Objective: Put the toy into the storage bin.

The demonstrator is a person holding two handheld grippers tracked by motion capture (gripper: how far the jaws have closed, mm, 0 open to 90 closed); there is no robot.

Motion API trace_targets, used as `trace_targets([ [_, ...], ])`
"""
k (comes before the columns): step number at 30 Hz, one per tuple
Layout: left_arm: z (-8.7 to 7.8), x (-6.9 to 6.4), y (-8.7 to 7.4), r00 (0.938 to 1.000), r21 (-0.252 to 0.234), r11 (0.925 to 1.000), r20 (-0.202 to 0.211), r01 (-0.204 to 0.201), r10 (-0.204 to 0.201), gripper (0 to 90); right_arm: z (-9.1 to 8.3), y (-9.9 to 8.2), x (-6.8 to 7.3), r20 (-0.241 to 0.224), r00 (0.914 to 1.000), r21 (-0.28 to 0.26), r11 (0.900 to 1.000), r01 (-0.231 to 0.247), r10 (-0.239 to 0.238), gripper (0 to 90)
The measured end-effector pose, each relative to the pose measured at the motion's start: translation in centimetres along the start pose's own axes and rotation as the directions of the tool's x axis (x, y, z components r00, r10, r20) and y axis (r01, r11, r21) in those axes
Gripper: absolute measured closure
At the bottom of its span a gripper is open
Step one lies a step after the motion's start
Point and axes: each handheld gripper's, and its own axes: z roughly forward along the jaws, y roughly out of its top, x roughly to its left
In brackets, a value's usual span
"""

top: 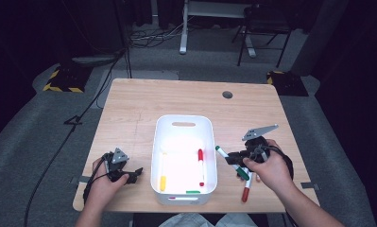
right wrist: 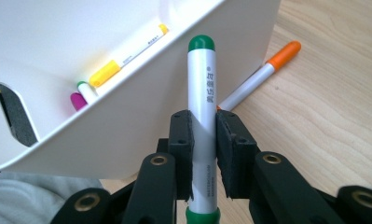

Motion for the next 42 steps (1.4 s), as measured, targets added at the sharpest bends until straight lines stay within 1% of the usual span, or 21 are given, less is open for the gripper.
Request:
trace_targets([
  [1, 0.0, 0.0, 0.0, 1.0000, 0.000, 1.0000, 0.000, 0.000, 0.000, 16.0, 0.0, 0.0, 0.0, 0.000, 1.0000, 0.000, 1.0000, 0.000, 0.000, 77.0],
  [2, 0.0, 0.0, 0.0, 1.0000, 0.000, 1.0000, 0.000, 0.000, 0.000, 16.0, -0.5, 0.4, 0.2, -0.004, 0.9999, -0.010, 0.9999, 0.012, -0.012, 77.0],
  [5, 0.0, 0.0, 0.0, 1.0000, 0.000, 1.0000, 0.000, 0.000, 0.000, 16.0, -1.1, 0.9, 0.5, -0.009, 0.9997, -0.030, 0.9992, 0.024, -0.025, 77.0],
  [10, 0.0, 0.0, 0.0, 1.0000, 0.000, 1.0000, 0.000, 0.000, 0.000, 16.0, -1.5, 1.8, 1.5, -0.017, 0.9985, -0.032, 0.9982, 0.051, -0.052, 77.0],
  [11, 0.0, 0.0, 0.0, 1.0000, 0.000, 1.0000, 0.000, 0.000, 0.000, 16.0, -1.5, 2.0, 1.7, -0.022, 0.9973, -0.035, 0.9970, 0.069, -0.070, 77.0],
  [15, 0.0, 0.0, 0.0, 1.0000, 0.000, 1.0000, 0.000, 0.000, 0.000, 16.0, -1.6, 2.8, 2.7, -0.033, 0.9955, -0.028, 0.9957, 0.088, -0.089, 77.0],
  [22, -0.1, -0.2, -0.1, 1.0000, 0.002, 1.0000, -0.003, 0.003, -0.003, 16.1, -0.7, 4.3, 3.9, -0.062, 0.9897, -0.007, 0.9917, 0.129, -0.129, 77.0],
  [23, -0.2, -0.2, -0.1, 0.9999, 0.002, 1.0000, -0.014, 0.004, -0.004, 16.1, -0.6, 4.6, 4.1, -0.065, 0.9876, -0.006, 0.9898, 0.143, -0.143, 77.0],
  [24, -0.1, -0.3, -0.2, 0.9999, 0.000, 1.0000, -0.007, 0.008, -0.008, 16.2, -0.4, 4.8, 4.5, -0.078, 0.9868, -0.005, 0.9898, 0.142, -0.142, 77.0],
  [27, -0.2, -0.3, -0.2, 0.9999, 0.001, 1.0000, -0.013, 0.007, -0.007, 16.3, 0.0, 5.7, 5.4, -0.095, 0.9808, -0.009, 0.9854, 0.170, -0.170, 77.0],
  [28, -0.1, -0.3, -0.2, 0.9999, 0.001, 1.0000, -0.007, 0.009, -0.009, 16.3, 0.1, 6.0, 5.7, -0.103, 0.9776, -0.013, 0.9830, 0.183, -0.184, 77.0],
  [30, -0.1, -0.3, -0.2, 0.9999, 0.000, 1.0000, -0.006, 0.008, -0.008, 16.3, 0.2, 6.4, 6.3, -0.118, 0.9748, -0.024, 0.9820, 0.187, -0.189, 77.0],
  [33, -0.2, -0.2, -0.1, 0.9999, 0.002, 1.0000, -0.009, 0.006, -0.006, 16.3, 0.6, 6.8, 6.8, -0.130, 0.9722, -0.017, 0.9808, 0.194, -0.195, 77.0],
  [34, -0.2, -0.2, -0.1, 0.9999, 0.002, 1.0000, -0.011, 0.006, -0.006, 16.1, 0.8, 6.9, 6.8, -0.136, 0.9686, -0.020, 0.9781, 0.207, -0.208, 77.0],
  [35, -0.1, -0.2, -0.1, 1.0000, 0.002, 1.0000, -0.010, 0.002, -0.002, 16.0, 0.9, 7.0, 7.0, -0.140, 0.9692, -0.021, 0.9793, 0.201, -0.202, 77.0],
  [36, -0.1, -0.2, -0.1, 1.0000, 0.003, 1.0000, -0.002, 0.004, -0.004, 16.0, 1.1, 7.0, 7.1, -0.141, 0.9680, -0.022, 0.9782, 0.206, -0.207, 77.0],
  [41, 0.0, -0.2, 0.1, 0.9999, 0.000, 1.0000, -0.011, 0.004, -0.004, 16.0, 1.4, 7.4, 7.6, -0.153, 0.9653, -0.024, 0.9772, 0.211, -0.212, 77.0],
  [42, 0.1, -0.2, 0.1, 1.0000, -0.002, 1.0000, -0.005, 0.004, -0.004, 15.9, 1.4, 7.6, 7.9, -0.167, 0.9647, -0.036, 0.9790, 0.201, -0.204, 77.0],
])
